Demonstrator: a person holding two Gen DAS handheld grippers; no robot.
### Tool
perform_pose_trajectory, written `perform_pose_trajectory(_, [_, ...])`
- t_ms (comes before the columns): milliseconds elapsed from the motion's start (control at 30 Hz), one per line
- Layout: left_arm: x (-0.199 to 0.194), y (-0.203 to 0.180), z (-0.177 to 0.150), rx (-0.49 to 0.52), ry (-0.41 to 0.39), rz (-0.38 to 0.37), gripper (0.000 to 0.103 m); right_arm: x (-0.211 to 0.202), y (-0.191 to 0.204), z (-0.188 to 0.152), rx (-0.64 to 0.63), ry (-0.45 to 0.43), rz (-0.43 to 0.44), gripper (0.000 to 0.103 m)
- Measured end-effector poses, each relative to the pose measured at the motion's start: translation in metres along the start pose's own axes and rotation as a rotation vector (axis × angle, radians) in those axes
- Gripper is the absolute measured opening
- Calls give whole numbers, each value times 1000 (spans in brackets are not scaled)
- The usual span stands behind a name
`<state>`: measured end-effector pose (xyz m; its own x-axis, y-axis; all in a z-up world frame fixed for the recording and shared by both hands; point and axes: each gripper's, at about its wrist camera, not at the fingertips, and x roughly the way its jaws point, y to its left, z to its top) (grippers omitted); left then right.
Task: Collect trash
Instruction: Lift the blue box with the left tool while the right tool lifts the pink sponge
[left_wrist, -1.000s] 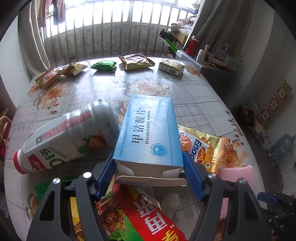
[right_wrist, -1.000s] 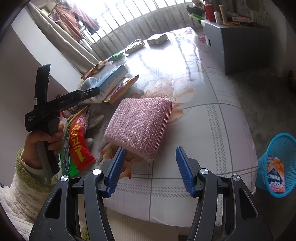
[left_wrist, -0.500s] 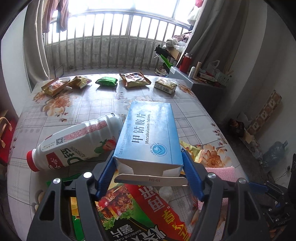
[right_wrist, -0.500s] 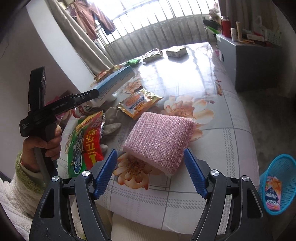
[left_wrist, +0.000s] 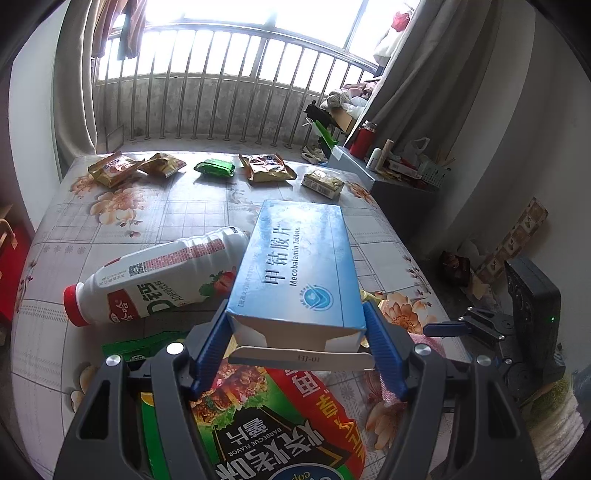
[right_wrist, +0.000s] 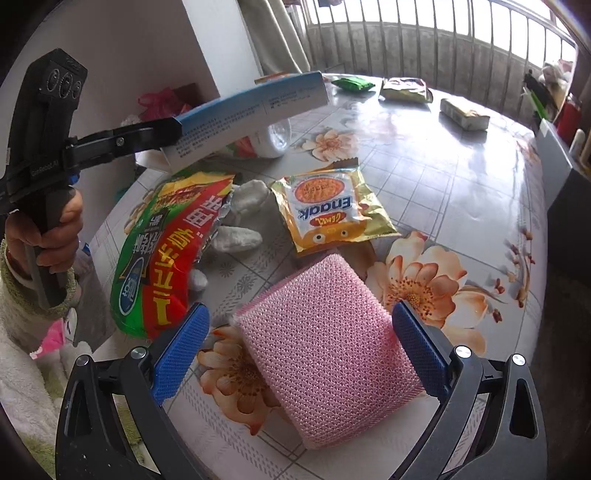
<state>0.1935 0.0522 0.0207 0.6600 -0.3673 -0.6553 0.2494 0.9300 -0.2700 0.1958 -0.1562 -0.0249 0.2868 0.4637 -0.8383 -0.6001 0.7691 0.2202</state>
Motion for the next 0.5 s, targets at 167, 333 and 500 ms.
perform_pose_trajectory(167, [-3,2,-4,-10,2,-16,68,-7,18,-20,-23,0,-40,95])
perform_pose_trajectory(333, [-8,0,-6,-14,-4,-24,68,-8,26,-33,10,9,-168,90])
perform_pose_trajectory(500, [-18,-7,-11,-7,-21,-26,68,-9,13,-48,213,-22,-211,77])
